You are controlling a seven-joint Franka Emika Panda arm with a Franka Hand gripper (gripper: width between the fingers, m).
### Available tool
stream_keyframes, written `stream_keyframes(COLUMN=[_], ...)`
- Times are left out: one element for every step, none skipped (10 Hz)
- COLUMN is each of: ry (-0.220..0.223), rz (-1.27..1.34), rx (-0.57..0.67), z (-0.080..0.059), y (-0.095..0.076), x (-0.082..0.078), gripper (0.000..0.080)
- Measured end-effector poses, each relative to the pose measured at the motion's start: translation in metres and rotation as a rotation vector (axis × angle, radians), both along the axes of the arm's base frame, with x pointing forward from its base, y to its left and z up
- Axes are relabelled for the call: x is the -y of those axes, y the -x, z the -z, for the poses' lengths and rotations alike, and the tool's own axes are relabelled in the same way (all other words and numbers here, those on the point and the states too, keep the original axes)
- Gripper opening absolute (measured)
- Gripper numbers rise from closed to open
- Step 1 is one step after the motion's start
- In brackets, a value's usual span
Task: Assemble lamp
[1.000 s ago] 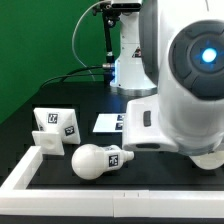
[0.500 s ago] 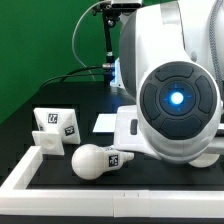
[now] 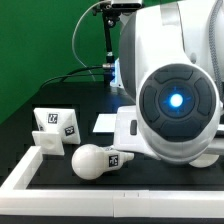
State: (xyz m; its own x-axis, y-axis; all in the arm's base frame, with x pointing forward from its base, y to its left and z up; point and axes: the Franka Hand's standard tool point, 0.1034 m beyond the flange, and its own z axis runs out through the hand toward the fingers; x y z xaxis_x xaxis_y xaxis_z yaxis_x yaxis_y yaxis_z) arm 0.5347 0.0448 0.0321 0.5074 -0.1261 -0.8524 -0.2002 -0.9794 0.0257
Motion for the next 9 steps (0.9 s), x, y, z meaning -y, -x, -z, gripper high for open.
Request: stream_keyframes(ry=[0.007,0.001,0.001,0.001,0.001,0.001,0.001,0.001,-0.001], rz=[0.008,0.004,0.003,0.003,0.003,0.003,0.003,0.003,0.002], rx=[-0.042,-0.004,-0.002,-0.004,-0.004,-0.004,-0.005,-0.005,-0.005], z=[-0.0004,0.0010,-0.0001,0.0009,0.0010,0.0011,0.0013,0.0012,-0.0007], y=[0.0030,-0.0021,-0.0017,-0.0012,-0.0011,-0.0011,-0.0009,-0.0009,-0.0016], x=[0.0014,0.0000,-0.0007,-0.0006,-0.0007,-0.0007,-0.0007,-0.0009,-0.0018], gripper=[0.0700,0.0554,0.0554,0.0416,0.0283,0.0283,0.0089,0.0046,0.0046])
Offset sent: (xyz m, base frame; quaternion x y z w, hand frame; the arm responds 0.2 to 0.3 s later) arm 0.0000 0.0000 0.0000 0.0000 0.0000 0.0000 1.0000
